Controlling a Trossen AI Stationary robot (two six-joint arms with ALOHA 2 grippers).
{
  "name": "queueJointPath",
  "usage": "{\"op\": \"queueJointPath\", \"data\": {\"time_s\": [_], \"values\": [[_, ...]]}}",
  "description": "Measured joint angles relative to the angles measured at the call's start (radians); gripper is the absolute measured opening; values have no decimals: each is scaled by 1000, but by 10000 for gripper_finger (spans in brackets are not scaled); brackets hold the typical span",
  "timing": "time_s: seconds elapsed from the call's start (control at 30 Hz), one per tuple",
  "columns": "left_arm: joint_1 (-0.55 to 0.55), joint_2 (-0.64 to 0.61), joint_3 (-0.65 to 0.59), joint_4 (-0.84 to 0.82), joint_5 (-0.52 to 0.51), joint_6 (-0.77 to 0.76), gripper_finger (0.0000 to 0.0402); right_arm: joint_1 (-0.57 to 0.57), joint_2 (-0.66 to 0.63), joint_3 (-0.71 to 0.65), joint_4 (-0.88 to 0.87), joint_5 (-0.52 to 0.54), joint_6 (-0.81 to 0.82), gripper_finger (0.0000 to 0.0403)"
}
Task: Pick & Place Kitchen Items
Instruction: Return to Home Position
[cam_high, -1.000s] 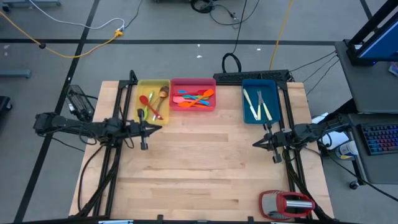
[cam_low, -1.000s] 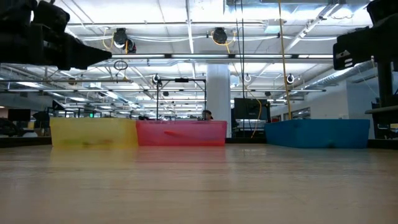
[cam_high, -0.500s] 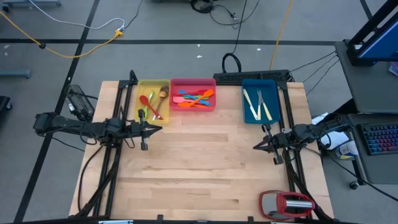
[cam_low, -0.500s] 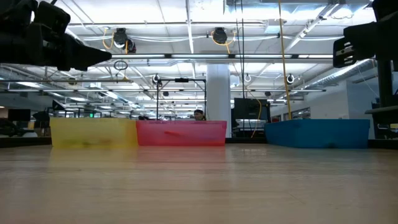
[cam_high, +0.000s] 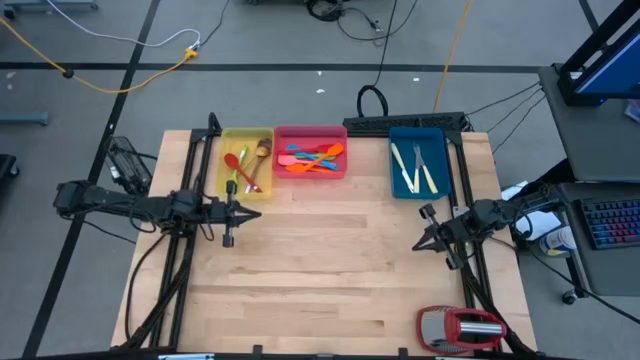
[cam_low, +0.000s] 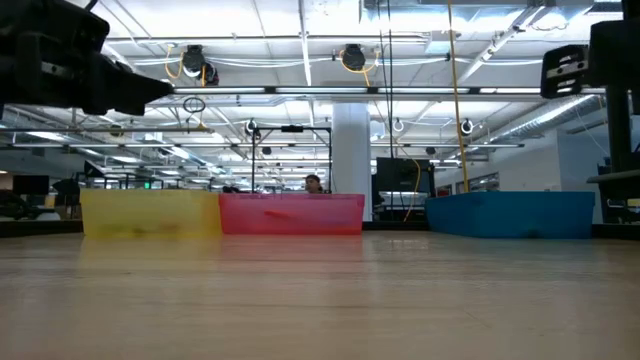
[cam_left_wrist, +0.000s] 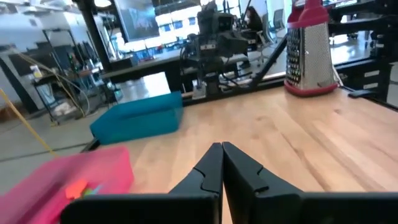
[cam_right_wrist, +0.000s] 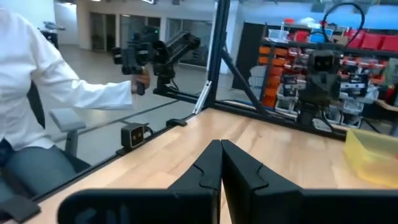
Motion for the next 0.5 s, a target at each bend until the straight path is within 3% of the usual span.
{"op": "queueJointPath", "data": {"time_s": [0.23,0.5], "values": [[0,0,0,-46,0,-99,17,0,5,0,-16,119,65,0],[0,0,0,-41,-8,-56,18,0,5,-1,-14,159,100,0]]}}
